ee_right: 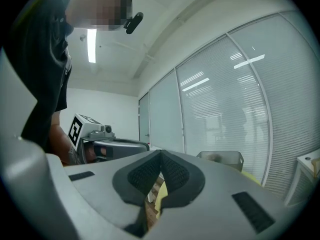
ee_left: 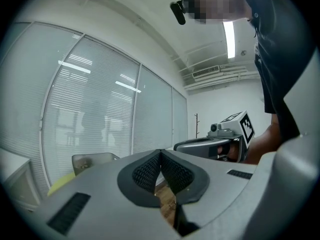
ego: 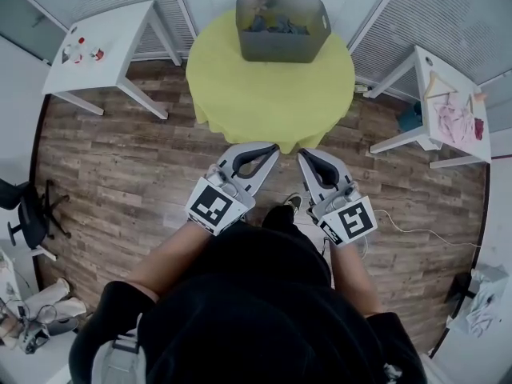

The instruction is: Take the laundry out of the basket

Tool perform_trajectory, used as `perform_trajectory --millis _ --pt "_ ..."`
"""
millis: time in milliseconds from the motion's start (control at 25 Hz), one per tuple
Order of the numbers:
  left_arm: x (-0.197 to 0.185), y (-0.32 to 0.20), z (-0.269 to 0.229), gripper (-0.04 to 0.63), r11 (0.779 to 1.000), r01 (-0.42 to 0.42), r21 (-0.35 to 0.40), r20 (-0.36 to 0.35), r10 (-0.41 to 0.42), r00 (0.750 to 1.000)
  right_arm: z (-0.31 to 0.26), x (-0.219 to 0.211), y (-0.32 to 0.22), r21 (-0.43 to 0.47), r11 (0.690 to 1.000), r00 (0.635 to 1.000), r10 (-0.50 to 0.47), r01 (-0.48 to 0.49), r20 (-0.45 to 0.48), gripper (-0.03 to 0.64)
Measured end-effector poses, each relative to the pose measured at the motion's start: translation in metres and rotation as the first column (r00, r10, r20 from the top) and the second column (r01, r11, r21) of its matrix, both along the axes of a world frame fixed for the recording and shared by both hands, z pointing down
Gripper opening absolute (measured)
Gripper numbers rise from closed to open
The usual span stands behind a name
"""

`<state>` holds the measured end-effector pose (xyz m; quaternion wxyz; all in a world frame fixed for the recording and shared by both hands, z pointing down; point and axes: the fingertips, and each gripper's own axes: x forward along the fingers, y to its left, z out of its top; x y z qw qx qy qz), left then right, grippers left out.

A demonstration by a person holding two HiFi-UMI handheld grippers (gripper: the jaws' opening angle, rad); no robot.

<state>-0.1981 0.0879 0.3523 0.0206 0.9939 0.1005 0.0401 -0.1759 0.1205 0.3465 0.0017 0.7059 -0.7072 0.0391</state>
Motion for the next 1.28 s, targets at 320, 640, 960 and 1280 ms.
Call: perform_trajectory --millis 320,640,960,1280 --pt "0.075 0.024 0.002 0.009 1.000 0.019 0.016 0.037 -0.019 0.999 -0.001 0.074 0.019 0.015 0.999 0.999 -0.050 0.050 0.008 0.023" --pt "0.137 0.049 -0.004 0.009 0.997 0.068 0.023 0.028 -0.068 0.997 -0.002 0.134 0.042 0.030 0.996 0.996 -0.087 0.086 0.018 0.023" --pt "0.169 0.072 -0.002 0.009 0.997 0.064 0.052 0.055 -0.067 0.996 0.000 0.169 0.061 0.042 0.994 0.995 -0.099 0.097 0.035 0.023" --pt "0.187 0.060 0.006 0.009 0.996 0.083 0.043 0.055 -0.086 0.995 0.005 0.187 0.050 0.030 0.994 0.994 -0.107 0.106 0.029 0.023"
